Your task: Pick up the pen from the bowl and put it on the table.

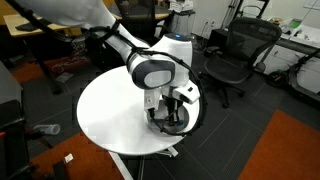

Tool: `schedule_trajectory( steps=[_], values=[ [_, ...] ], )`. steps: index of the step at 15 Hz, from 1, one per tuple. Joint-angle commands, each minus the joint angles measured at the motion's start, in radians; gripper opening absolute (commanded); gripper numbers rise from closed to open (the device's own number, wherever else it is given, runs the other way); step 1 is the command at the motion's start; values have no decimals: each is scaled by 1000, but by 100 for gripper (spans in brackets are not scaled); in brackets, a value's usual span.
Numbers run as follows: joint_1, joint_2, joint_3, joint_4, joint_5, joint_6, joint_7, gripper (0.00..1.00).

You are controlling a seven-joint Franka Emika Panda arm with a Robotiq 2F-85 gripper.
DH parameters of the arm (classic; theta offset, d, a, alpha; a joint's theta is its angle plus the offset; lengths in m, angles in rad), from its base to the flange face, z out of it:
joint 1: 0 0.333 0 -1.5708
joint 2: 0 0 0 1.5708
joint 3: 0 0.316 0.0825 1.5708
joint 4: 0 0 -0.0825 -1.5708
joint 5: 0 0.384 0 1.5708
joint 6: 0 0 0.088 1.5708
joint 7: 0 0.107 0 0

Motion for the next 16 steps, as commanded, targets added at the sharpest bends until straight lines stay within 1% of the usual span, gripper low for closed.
schedule_trajectory(
  steps=[1,3,8,16],
  values=[
    [17,9,-16,29,10,-43,3,0],
    [22,-6,-18,20,9,-53,7,5],
    [44,-80,-32,-28,-4,-78,11,5],
    [87,-262,-62,-130,-37,-73,16,5]
  ],
)
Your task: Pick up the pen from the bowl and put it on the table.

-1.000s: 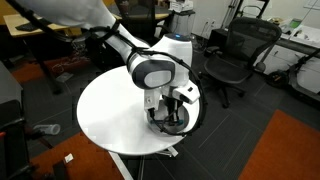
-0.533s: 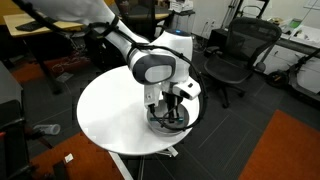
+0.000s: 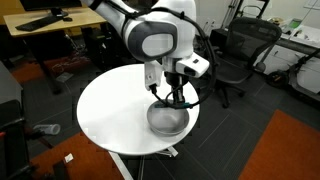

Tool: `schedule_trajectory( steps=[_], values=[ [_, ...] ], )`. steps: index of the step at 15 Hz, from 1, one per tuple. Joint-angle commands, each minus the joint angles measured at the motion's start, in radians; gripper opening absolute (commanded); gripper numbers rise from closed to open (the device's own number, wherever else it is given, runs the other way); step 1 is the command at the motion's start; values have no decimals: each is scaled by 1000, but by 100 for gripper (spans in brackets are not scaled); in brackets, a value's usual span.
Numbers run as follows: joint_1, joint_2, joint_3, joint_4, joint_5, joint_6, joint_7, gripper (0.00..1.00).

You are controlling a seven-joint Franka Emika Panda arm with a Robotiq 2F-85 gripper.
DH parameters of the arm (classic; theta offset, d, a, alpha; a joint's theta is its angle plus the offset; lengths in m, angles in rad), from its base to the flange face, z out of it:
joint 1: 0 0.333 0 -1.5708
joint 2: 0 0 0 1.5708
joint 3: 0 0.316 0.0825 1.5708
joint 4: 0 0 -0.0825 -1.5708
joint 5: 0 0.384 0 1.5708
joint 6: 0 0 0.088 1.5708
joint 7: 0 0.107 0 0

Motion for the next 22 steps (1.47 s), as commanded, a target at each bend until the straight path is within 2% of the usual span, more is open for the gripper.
schedule_trajectory(
  steps=[1,7,10,12,17,22],
  values=[
    [39,-131,-25,-109,-37,-13,20,5],
    [105,-309,-36,-286,-118,18,70,5],
    [143,-397,-23,-392,-165,39,124,5],
    [161,-450,-2,-468,-195,86,109,5],
    [169,-555,72,-657,-253,281,-44,5],
    [125,-617,174,-798,-115,403,-378,5]
  ],
)
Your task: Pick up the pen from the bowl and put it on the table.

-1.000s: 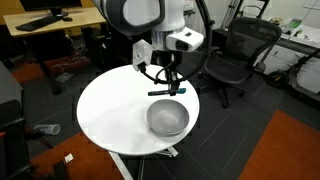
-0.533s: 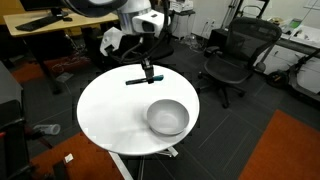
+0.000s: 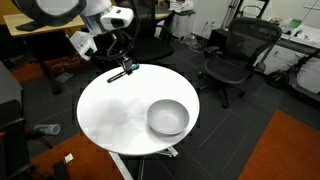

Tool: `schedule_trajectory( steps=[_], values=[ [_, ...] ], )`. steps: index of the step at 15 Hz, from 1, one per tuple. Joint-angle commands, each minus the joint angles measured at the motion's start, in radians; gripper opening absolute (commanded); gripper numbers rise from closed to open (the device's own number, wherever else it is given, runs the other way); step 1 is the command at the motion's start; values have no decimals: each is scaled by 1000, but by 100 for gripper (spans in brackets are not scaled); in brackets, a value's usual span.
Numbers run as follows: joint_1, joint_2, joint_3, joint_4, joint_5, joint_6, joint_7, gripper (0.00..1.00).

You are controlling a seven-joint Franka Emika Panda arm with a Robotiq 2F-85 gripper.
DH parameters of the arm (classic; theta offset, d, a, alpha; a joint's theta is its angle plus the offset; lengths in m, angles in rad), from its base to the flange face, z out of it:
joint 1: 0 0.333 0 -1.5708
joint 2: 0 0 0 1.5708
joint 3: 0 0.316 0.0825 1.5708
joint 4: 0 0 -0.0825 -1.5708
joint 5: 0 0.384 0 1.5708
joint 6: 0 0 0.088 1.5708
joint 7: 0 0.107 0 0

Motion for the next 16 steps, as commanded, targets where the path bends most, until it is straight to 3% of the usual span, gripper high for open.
schedule_trajectory(
  steps=[1,4,6,9,11,16],
  values=[
    [-46,-76,81,-119,128,64,-266,5],
    [-123,-79,198,-141,266,51,-502,5],
    [-160,-70,236,-132,372,22,-659,5],
    [-162,-58,218,-118,518,-19,-874,5],
    [-148,-48,199,-117,527,-38,-922,5],
    [-98,-18,198,-114,451,-18,-855,5]
  ],
)
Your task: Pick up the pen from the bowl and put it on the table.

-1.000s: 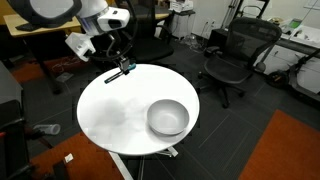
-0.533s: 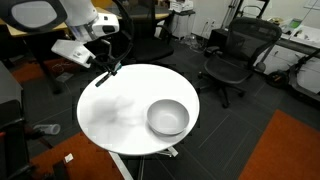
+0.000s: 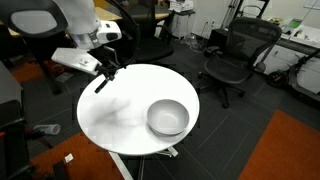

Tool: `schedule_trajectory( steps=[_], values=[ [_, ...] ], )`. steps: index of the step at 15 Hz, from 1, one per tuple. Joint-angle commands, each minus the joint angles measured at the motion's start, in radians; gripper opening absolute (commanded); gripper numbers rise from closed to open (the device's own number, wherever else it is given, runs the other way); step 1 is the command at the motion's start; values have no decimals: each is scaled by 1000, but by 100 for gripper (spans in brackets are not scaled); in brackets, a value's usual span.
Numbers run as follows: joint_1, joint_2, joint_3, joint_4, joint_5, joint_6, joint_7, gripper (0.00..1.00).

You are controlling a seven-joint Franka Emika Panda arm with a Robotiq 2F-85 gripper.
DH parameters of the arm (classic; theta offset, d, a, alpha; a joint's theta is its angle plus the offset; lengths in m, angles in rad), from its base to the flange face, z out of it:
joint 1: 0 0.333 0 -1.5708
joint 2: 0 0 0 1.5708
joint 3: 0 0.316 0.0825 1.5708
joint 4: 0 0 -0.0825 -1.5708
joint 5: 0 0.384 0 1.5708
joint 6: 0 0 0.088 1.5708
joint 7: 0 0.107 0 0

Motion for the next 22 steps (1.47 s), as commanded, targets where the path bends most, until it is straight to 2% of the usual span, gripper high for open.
schedule_trajectory(
  steps=[1,9,14,22],
  values=[
    [43,14,2,5,-35,6,45,5],
    [115,104,44,90,-51,63,223,5],
    [135,189,72,186,-137,71,329,5],
    [167,362,69,388,-289,37,453,5]
  ],
)
